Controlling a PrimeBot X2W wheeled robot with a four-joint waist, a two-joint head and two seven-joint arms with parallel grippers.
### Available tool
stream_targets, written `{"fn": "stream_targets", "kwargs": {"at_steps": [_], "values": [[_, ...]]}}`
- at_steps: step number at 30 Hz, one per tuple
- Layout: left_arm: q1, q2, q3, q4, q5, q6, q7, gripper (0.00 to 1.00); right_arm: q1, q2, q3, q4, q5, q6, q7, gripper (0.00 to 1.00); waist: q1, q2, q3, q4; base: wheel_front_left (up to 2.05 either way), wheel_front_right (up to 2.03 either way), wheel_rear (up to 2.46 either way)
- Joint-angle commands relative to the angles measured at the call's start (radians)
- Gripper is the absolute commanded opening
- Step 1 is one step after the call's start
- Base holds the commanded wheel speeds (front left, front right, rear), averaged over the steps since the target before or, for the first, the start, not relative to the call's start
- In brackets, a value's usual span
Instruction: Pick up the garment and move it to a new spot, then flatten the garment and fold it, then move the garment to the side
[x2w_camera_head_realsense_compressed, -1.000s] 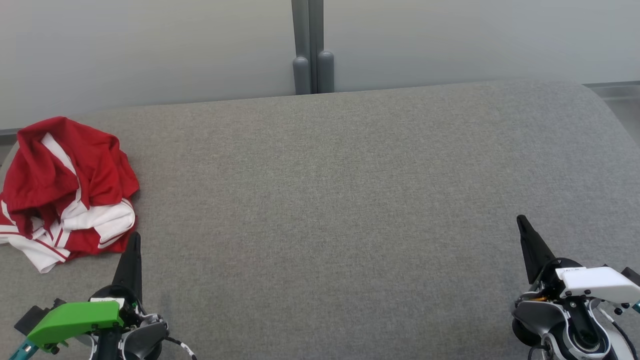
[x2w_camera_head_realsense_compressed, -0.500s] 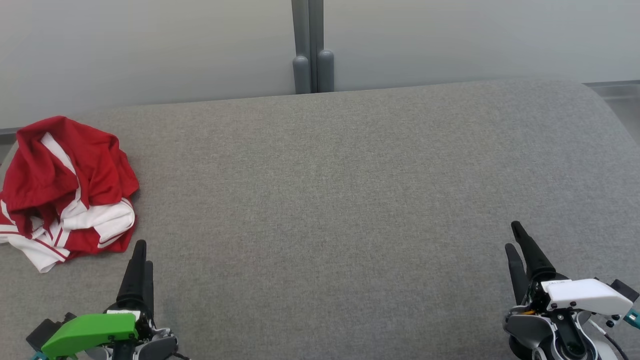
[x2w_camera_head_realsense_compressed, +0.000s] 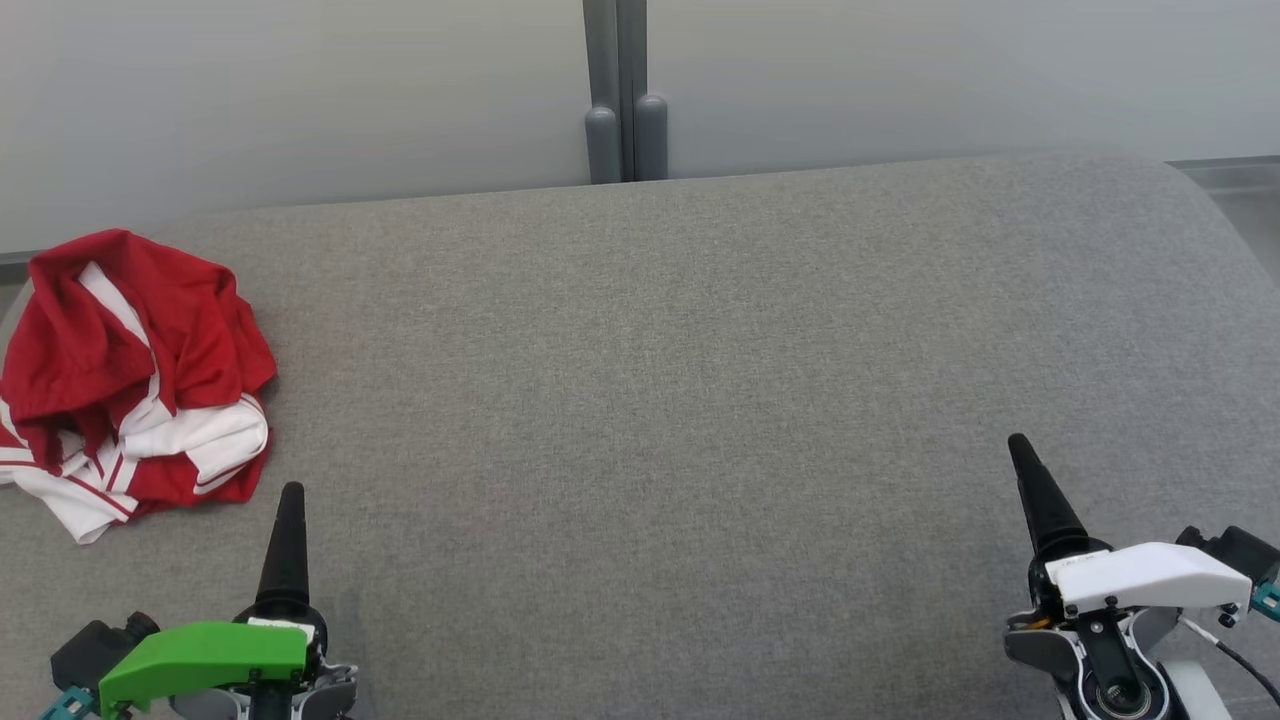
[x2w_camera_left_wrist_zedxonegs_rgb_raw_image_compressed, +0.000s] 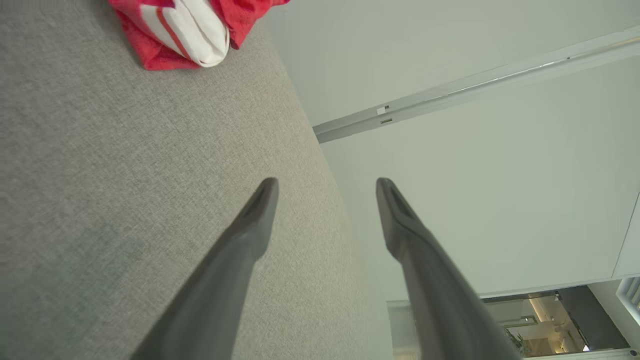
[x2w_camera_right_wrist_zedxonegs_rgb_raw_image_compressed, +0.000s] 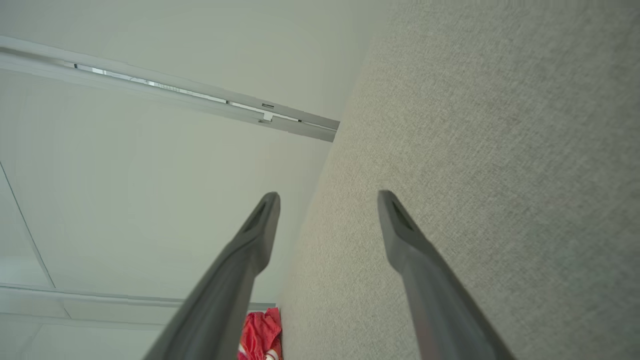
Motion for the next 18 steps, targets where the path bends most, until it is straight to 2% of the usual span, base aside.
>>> {"fn": "stream_targets", "kwargs": {"at_steps": [1,18], "values": [[-0.027,0.007,0.002,-0.011,0.057,-0.002,-0.012,1.0,-0.03,-0.01,0.007,-0.017,-0.058,0.0,-0.014,1.0,0.0,0.0,0.001,0.0,0.0,0.0,0.0],[-0.026,0.006,-0.024,0.006,0.444,0.003,-0.078,1.0,-0.035,-0.011,0.052,-0.009,-0.406,0.0,-0.082,1.0,0.0,0.0,0.005,0.002,0.0,0.0,0.0]]}}
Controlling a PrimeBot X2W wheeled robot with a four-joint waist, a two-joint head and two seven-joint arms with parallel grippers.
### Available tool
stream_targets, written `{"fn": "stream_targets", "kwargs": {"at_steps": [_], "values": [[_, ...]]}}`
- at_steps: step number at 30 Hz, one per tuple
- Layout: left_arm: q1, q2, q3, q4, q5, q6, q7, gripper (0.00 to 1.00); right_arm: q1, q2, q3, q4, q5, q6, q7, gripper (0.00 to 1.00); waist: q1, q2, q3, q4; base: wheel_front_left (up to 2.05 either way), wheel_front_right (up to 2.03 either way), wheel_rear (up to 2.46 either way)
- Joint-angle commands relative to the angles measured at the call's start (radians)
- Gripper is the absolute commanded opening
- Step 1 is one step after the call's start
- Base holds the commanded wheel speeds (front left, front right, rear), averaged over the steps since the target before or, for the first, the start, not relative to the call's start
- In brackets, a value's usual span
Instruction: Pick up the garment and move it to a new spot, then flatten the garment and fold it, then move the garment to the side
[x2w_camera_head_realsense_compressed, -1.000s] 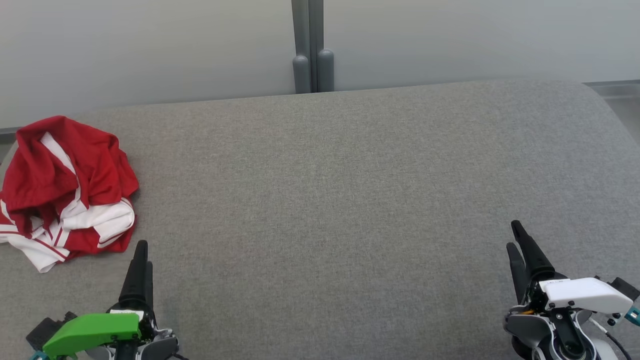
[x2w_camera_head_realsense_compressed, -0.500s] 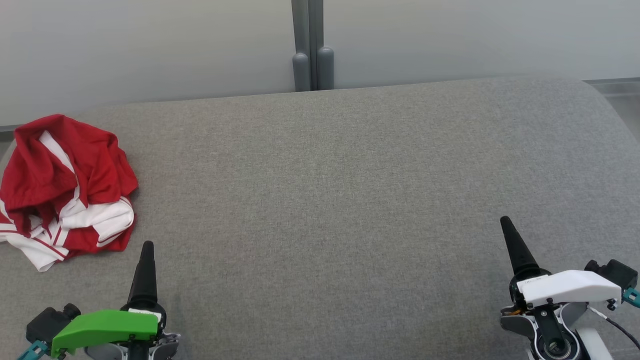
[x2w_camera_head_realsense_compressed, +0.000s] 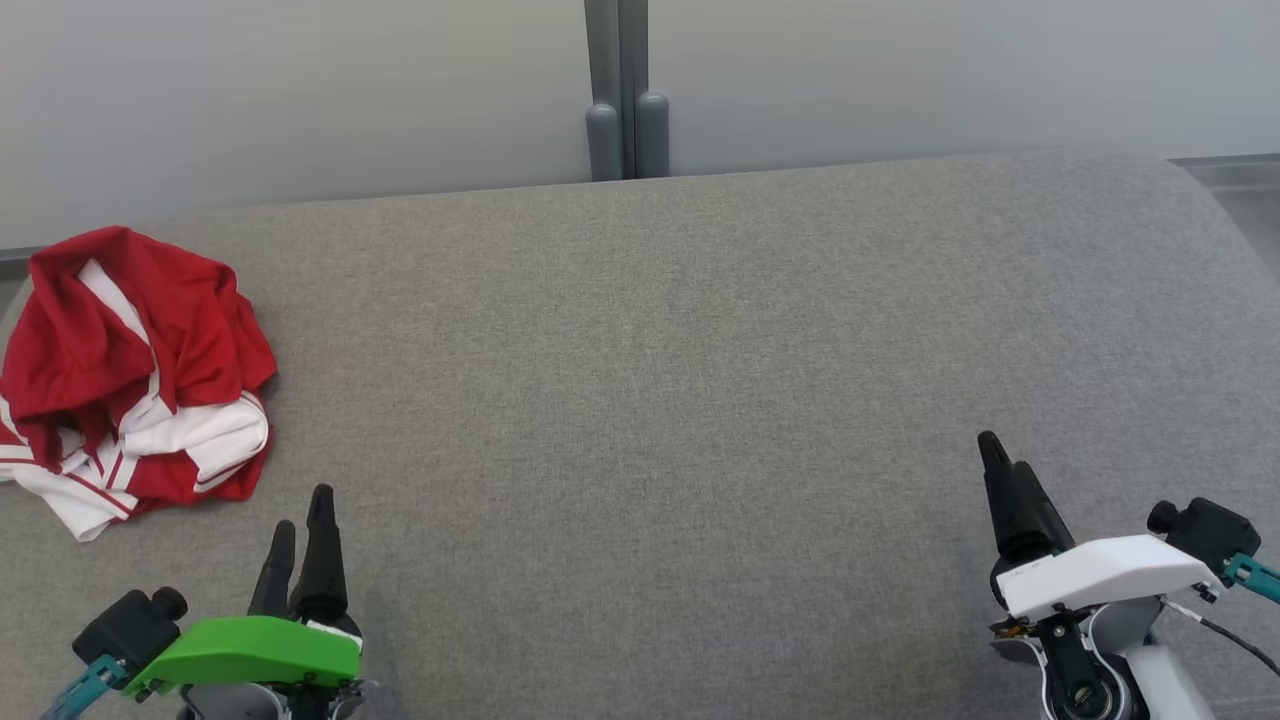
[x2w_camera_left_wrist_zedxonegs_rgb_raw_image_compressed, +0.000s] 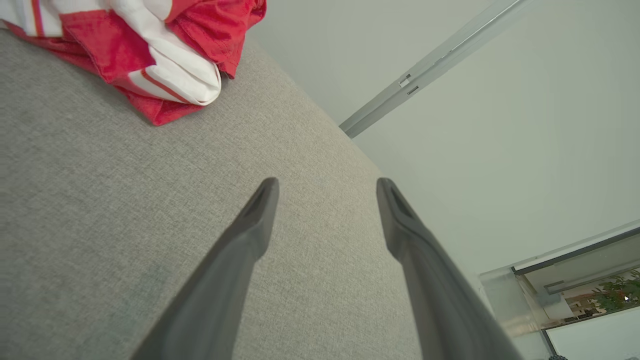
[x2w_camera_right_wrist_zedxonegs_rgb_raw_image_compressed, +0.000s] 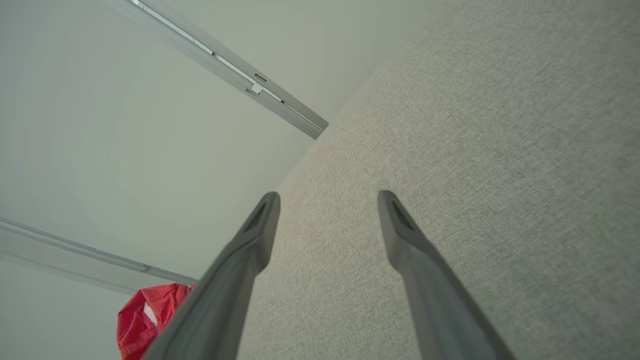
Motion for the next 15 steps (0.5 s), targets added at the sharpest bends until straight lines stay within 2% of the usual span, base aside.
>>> {"fn": "stream_targets", "kwargs": {"at_steps": [1,15], "values": [[-0.024,0.007,-0.001,-0.011,0.062,0.005,-0.013,1.0,-0.025,-0.008,0.005,-0.009,-0.051,0.0,-0.013,1.0,0.0,0.0,0.001,0.0,0.0,0.0,0.0],[-0.021,0.014,-0.032,-0.015,0.275,0.041,-0.053,1.0,-0.032,-0.006,0.023,-0.006,-0.252,0.0,-0.056,1.0,0.0,0.0,0.006,-0.001,0.0,0.0,0.0]]}}
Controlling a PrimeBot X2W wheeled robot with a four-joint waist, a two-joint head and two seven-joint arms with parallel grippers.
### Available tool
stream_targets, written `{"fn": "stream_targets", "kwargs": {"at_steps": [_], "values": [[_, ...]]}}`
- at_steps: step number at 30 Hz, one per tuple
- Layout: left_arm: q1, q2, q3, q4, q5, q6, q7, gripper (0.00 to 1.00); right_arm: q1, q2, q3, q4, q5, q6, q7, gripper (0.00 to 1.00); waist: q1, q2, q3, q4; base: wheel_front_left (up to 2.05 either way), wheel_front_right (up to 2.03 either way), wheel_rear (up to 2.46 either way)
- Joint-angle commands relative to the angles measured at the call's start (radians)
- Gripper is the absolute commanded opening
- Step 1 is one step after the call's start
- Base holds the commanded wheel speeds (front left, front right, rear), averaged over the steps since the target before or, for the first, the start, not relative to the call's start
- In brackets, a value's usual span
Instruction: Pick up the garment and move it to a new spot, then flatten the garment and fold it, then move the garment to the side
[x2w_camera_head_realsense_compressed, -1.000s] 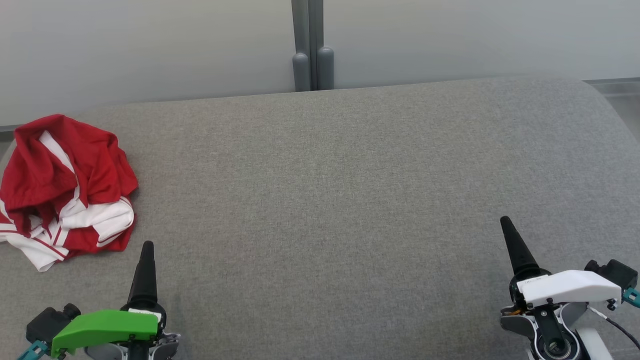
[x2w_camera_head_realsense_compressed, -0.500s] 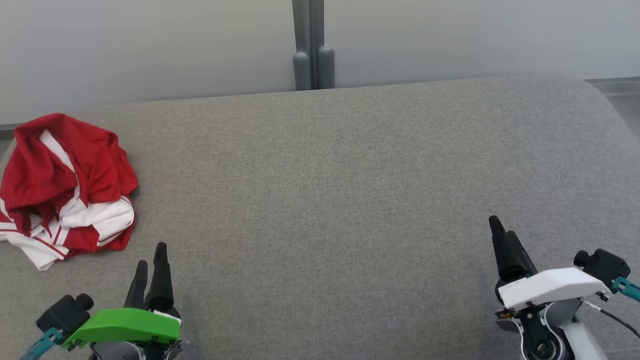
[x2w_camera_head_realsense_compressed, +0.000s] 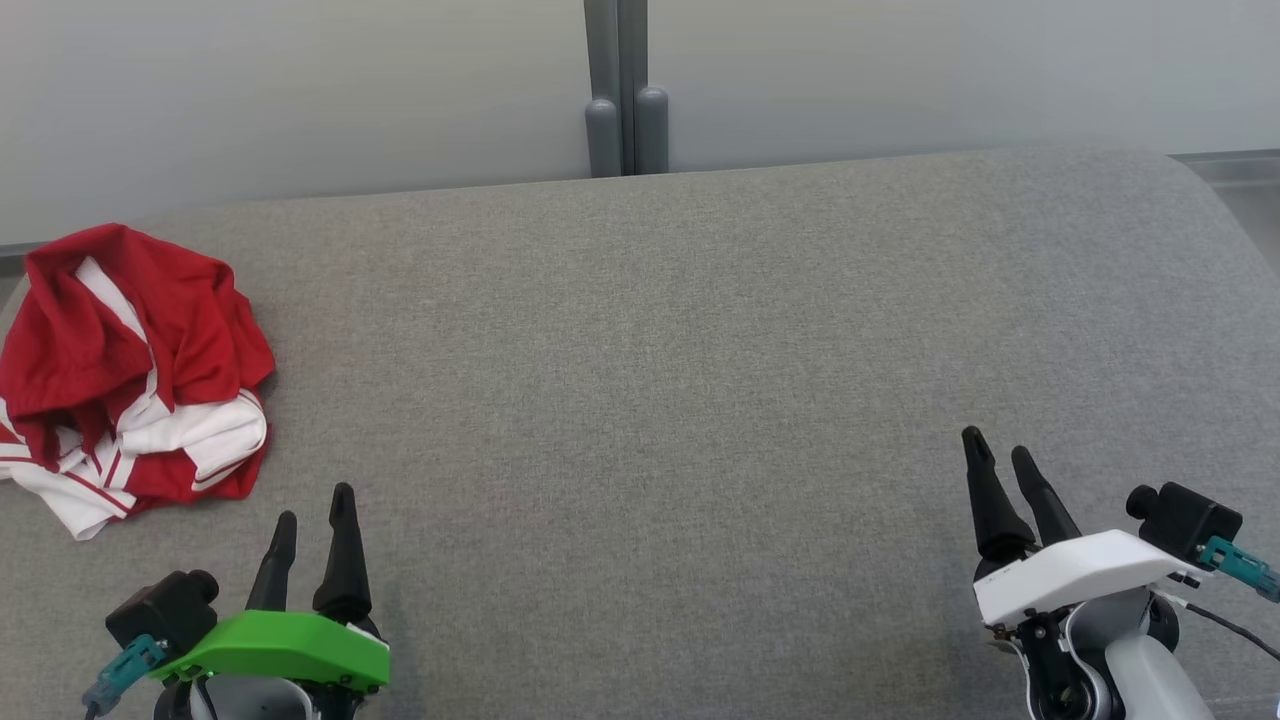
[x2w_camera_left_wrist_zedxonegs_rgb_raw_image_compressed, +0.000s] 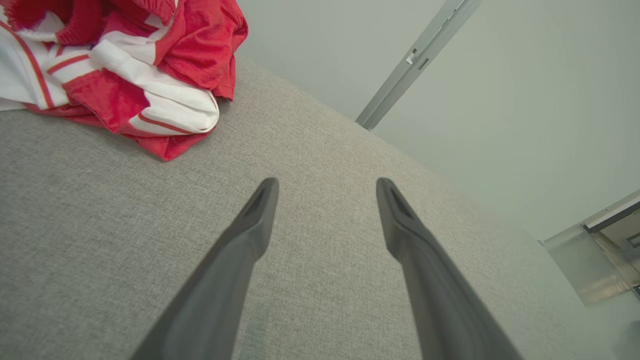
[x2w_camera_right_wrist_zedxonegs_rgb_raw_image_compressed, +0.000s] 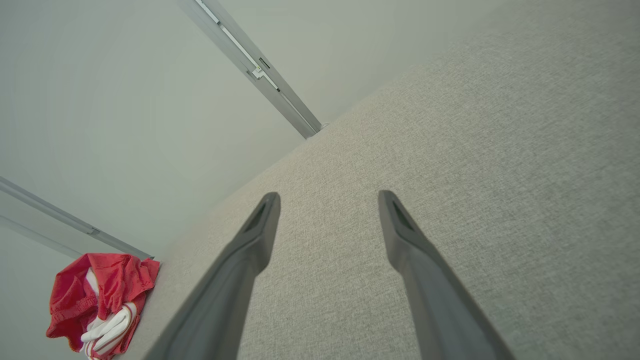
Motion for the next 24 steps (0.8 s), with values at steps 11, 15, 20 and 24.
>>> {"fn": "stream_targets", "kwargs": {"at_steps": [11,15,20,24], "values": [[-0.021,0.018,-0.026,-0.002,0.153,0.028,-0.036,1.0,-0.029,-0.006,0.016,-0.001,-0.159,0.0,-0.039,1.0,0.0,0.0,0.002,0.0,0.0,0.0,0.0],[-0.021,0.02,-0.033,0.003,0.194,0.037,-0.046,1.0,-0.028,-0.005,0.019,0.001,-0.202,0.0,-0.05,1.0,0.0,0.0,0.0,0.0,0.0,0.0,0.0],[-0.016,0.019,-0.034,0.009,0.233,0.041,-0.06,1.0,-0.025,-0.005,0.025,0.009,-0.248,0.0,-0.063,1.0,0.0,0.0,-0.002,0.001,0.0,0.0,0.0],[-0.015,0.019,-0.035,0.015,0.272,0.042,-0.069,1.0,-0.027,-0.007,0.03,0.017,-0.289,0.0,-0.073,1.0,0.0,0.0,-0.003,0.0,0.0,0.0,0.0]]}}
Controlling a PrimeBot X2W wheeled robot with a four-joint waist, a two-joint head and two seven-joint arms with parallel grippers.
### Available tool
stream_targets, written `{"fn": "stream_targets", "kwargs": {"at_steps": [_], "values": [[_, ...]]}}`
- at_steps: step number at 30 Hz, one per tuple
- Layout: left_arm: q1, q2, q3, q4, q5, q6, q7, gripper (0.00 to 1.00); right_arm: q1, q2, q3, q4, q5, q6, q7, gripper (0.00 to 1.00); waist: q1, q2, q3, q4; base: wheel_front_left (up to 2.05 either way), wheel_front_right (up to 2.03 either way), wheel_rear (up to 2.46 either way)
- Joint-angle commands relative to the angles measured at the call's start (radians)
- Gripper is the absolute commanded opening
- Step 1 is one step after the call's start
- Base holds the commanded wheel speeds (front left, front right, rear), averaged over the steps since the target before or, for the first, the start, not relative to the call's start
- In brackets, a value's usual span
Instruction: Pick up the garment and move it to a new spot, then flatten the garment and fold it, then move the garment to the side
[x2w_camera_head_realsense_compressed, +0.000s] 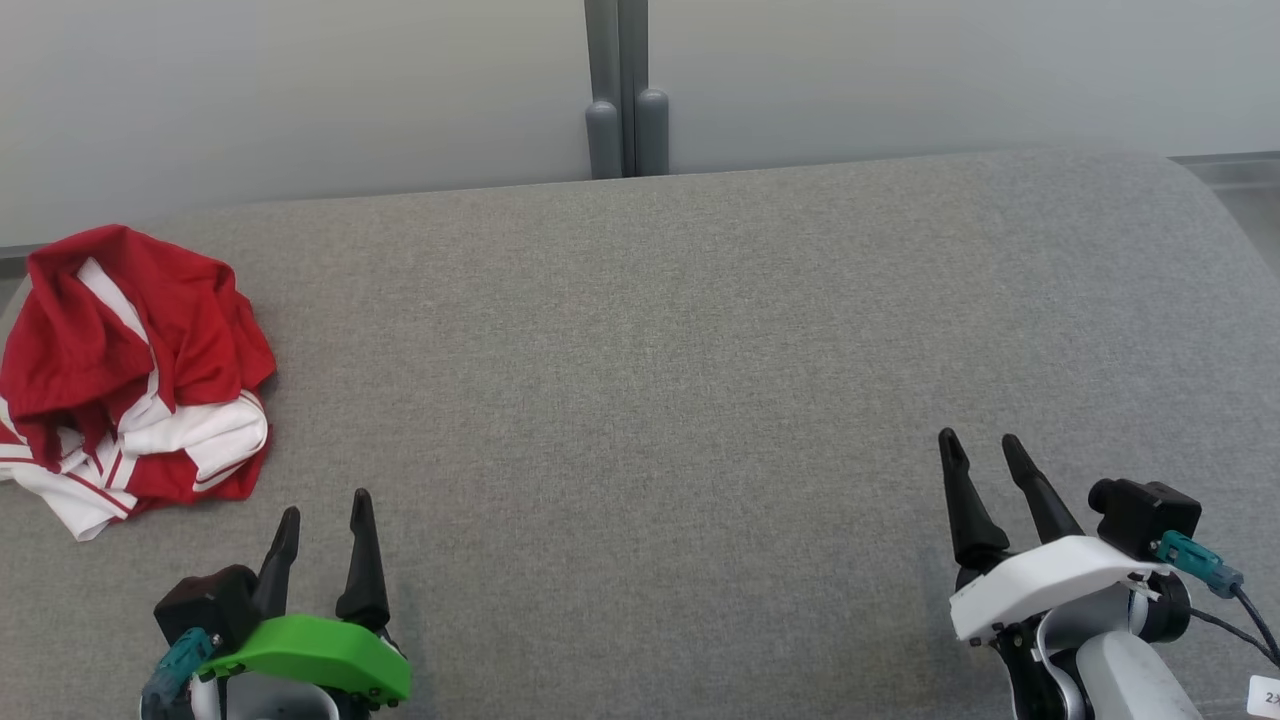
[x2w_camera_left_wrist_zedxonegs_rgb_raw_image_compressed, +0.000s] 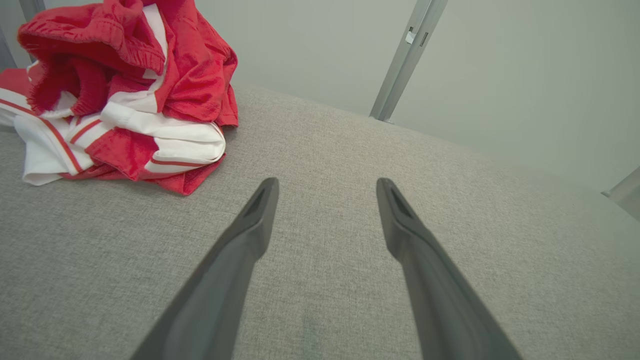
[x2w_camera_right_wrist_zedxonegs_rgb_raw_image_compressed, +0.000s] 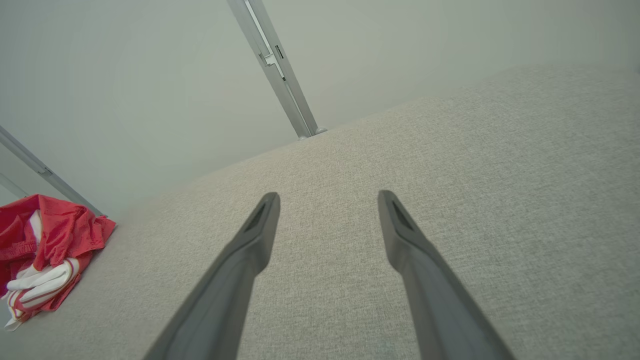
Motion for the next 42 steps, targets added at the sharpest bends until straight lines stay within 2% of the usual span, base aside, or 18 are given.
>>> {"fn": "stream_targets", "kwargs": {"at_steps": [1,14,42], "values": [[-0.015,0.009,0.0,-0.004,0.031,0.005,-0.009,1.0,-0.016,-0.006,0.002,-0.001,-0.032,0.0,-0.01,1.0,-0.0001,-0.0001,0.0,0.0,0.0,0.0,0.0],[-0.007,0.004,0.0,0.007,0.134,-0.002,-0.035,1.0,-0.014,-0.005,0.007,0.011,-0.148,0.0,-0.039,1.0,-0.0001,-0.0001,0.0,0.003,0.0,0.0,0.0],[-0.007,-0.003,0.006,0.026,0.355,0.02,-0.087,1.0,-0.023,-0.005,0.012,0.036,-0.397,0.0,-0.092,1.0,-0.0001,-0.0001,0.011,0.015,0.0,0.0,0.0]]}}
